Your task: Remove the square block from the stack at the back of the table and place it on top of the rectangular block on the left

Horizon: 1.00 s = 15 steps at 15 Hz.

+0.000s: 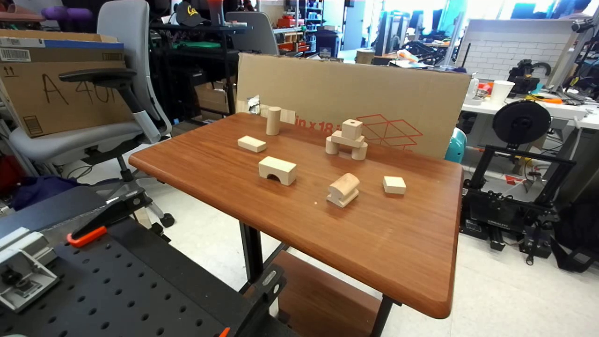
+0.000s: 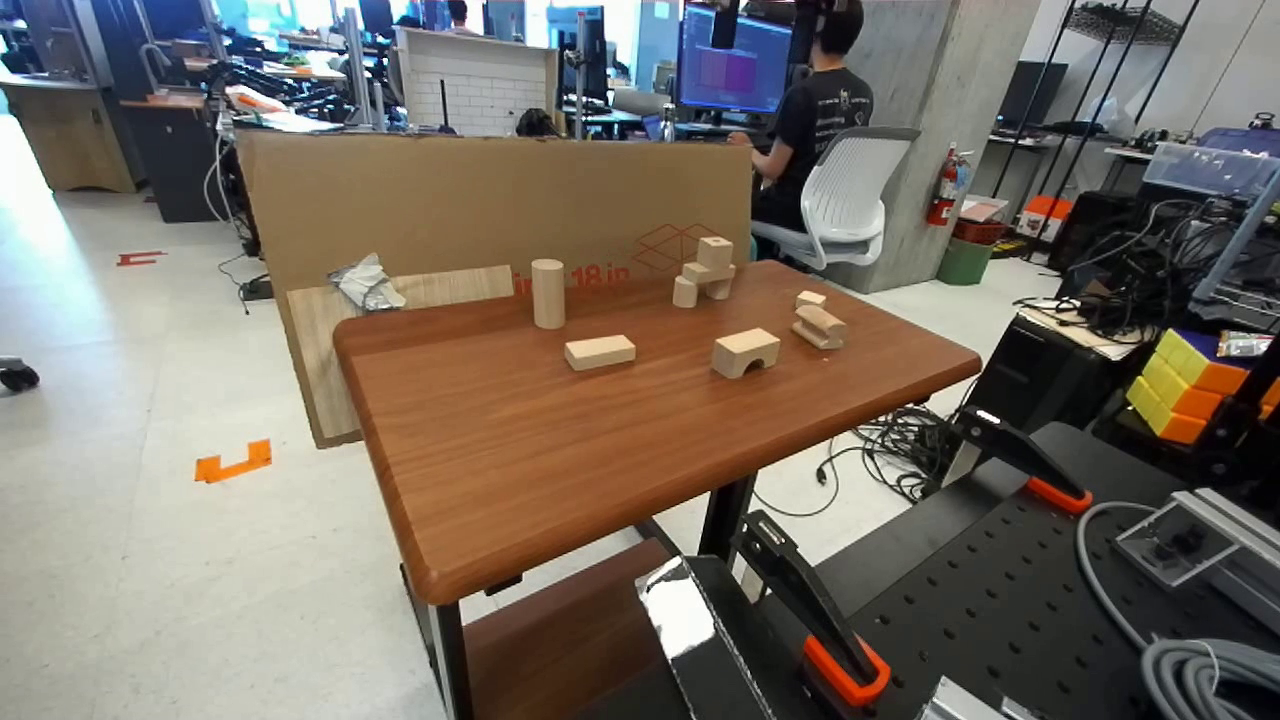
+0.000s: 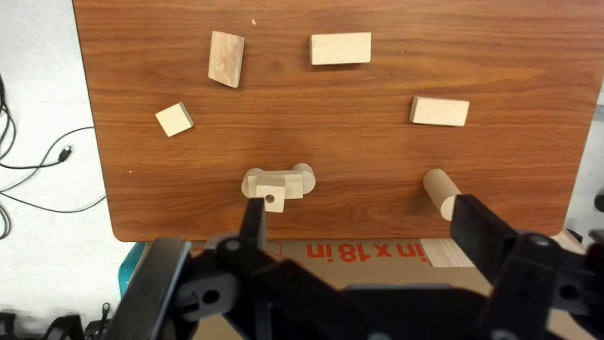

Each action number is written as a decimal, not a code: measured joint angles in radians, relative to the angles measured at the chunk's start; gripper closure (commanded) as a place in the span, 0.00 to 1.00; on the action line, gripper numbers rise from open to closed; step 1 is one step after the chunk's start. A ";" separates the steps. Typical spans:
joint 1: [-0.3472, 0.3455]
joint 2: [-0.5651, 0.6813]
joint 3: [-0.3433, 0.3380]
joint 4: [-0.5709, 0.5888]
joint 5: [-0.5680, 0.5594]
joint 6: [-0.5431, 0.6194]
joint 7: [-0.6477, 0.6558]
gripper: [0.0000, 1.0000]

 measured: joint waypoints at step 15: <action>-0.027 0.343 -0.034 0.267 -0.008 0.003 0.098 0.00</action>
